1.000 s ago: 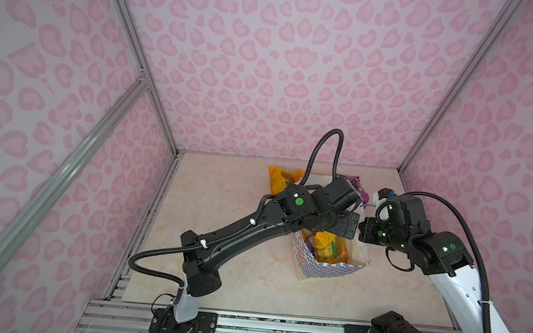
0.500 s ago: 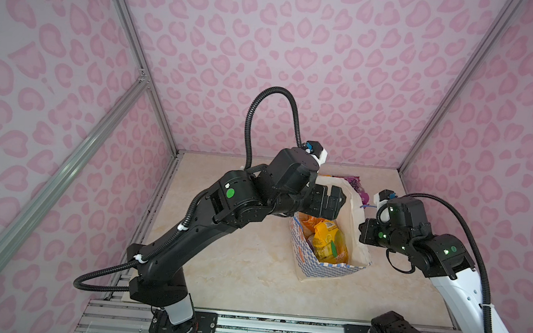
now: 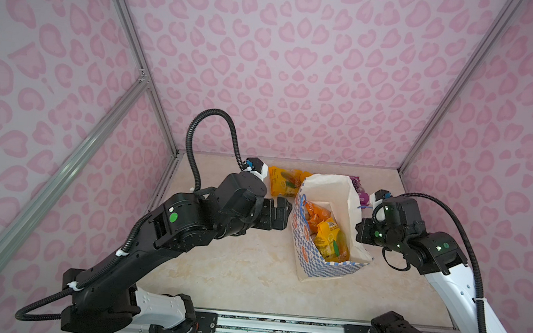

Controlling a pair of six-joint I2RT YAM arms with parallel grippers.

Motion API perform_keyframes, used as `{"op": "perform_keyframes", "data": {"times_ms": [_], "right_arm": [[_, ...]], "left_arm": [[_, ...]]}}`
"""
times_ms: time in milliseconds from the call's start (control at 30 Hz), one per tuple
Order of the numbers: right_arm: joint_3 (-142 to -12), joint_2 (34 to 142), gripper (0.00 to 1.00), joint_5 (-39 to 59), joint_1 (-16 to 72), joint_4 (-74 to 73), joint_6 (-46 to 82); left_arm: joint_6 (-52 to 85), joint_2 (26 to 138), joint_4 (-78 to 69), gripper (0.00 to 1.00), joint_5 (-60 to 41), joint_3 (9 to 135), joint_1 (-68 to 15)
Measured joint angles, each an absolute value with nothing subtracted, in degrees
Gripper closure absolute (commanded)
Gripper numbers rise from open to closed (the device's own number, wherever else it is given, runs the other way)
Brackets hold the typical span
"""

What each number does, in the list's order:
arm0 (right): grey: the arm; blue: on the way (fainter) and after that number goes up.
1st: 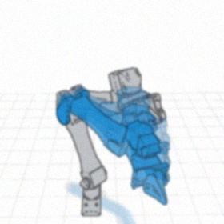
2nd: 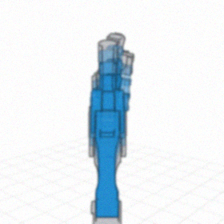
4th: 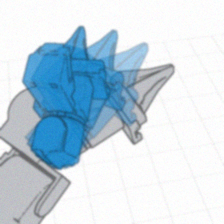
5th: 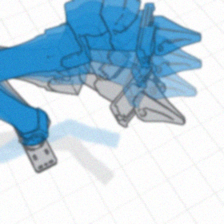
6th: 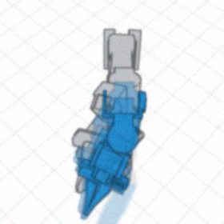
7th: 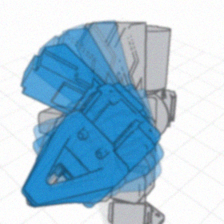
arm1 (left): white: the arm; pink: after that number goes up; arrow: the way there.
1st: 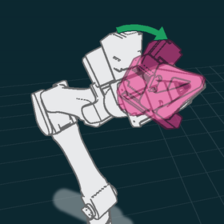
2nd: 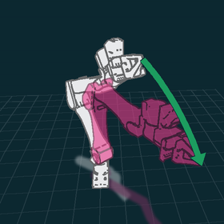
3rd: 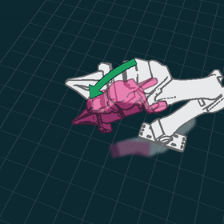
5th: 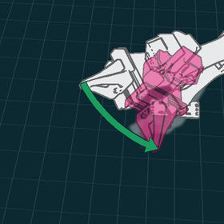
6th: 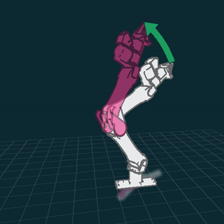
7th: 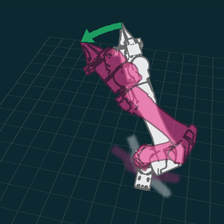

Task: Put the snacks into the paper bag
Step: 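Withdraw the left gripper up and out of the paper bag, then reach the left gripper to the paper bag rim and pinch it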

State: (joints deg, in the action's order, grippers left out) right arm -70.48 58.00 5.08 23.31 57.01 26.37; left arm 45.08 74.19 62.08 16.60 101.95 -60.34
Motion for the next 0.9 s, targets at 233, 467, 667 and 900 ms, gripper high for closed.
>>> {"op": "perform_keyframes", "data": {"times_ms": [233, 467, 667, 900], "right_arm": [[-70.5, 58.59, 1.0, 6.02, 23.31, 56.82, 26.33], [-69.84, 58.11, 1.0, 6.0, 23.31, 56.77, 26.3], [-69.23, 57.39, 1.0, 6.02, 23.31, 56.47, 26.33], [-67.85, 56.62, 1.0, 6.33, 23.35, 55.37, 26.37]], "left_arm": [[48.4, 78.81, 61.36, 0.03, 14.52, 96.73, -64.05], [49.91, 85.65, 59.66, 0.03, 16.08, 97.67, -68.1], [51.0, 89.78, 58.94, 0.03, 17.89, 98.78, -68.97], [52.62, 94.48, 59.92, 0.02, 23.9, 106.8, -70.32]]}}
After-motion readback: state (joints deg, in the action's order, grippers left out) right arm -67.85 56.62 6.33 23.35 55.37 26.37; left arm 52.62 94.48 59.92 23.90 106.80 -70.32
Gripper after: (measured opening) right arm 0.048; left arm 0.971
